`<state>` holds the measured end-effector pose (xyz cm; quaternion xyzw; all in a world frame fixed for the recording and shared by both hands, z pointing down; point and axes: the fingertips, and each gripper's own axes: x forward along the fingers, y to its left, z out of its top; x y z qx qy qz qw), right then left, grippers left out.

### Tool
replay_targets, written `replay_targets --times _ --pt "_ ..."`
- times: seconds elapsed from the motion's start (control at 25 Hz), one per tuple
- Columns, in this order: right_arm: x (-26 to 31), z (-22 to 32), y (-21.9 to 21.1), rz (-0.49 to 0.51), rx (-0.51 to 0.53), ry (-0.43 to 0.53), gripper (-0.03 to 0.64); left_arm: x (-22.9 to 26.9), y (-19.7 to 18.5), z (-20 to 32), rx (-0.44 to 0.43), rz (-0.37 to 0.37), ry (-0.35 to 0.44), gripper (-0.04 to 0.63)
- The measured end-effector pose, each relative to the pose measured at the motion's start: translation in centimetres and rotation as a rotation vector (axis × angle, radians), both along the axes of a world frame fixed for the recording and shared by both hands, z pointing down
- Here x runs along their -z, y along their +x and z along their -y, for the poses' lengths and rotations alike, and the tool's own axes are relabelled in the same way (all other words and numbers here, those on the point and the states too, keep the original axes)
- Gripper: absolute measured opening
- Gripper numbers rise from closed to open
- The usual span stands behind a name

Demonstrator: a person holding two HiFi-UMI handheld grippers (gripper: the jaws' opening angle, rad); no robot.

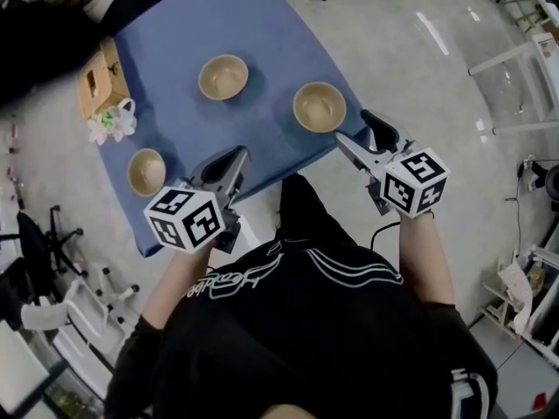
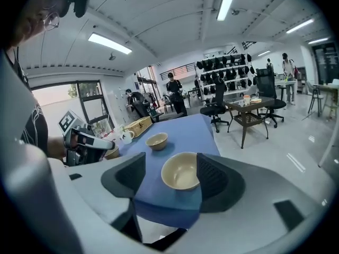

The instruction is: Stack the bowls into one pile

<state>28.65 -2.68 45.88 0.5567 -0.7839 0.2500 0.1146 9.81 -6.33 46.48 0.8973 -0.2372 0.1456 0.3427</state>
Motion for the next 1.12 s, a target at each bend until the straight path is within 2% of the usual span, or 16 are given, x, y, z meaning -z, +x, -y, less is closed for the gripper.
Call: replay_targets --times 0.4,0.68,1.12 --pt "-2.2 3.5 2.1 0.018 0.027 -0.076 0.314 -0.6 0.5 3.3 0.056 0.046 -0.031 0.031" --pt "-5.9 4.7 2.7 0.024 0.039 -0.156 0.313 -2.2 0.2 4.9 0.087 0.066 -0.070 0.031" --pt "-9.5 5.4 3.5 0.038 0.023 -0.250 0.302 -2.9 -0.3 7.3 0.131 0.071 -0.084 0.031"
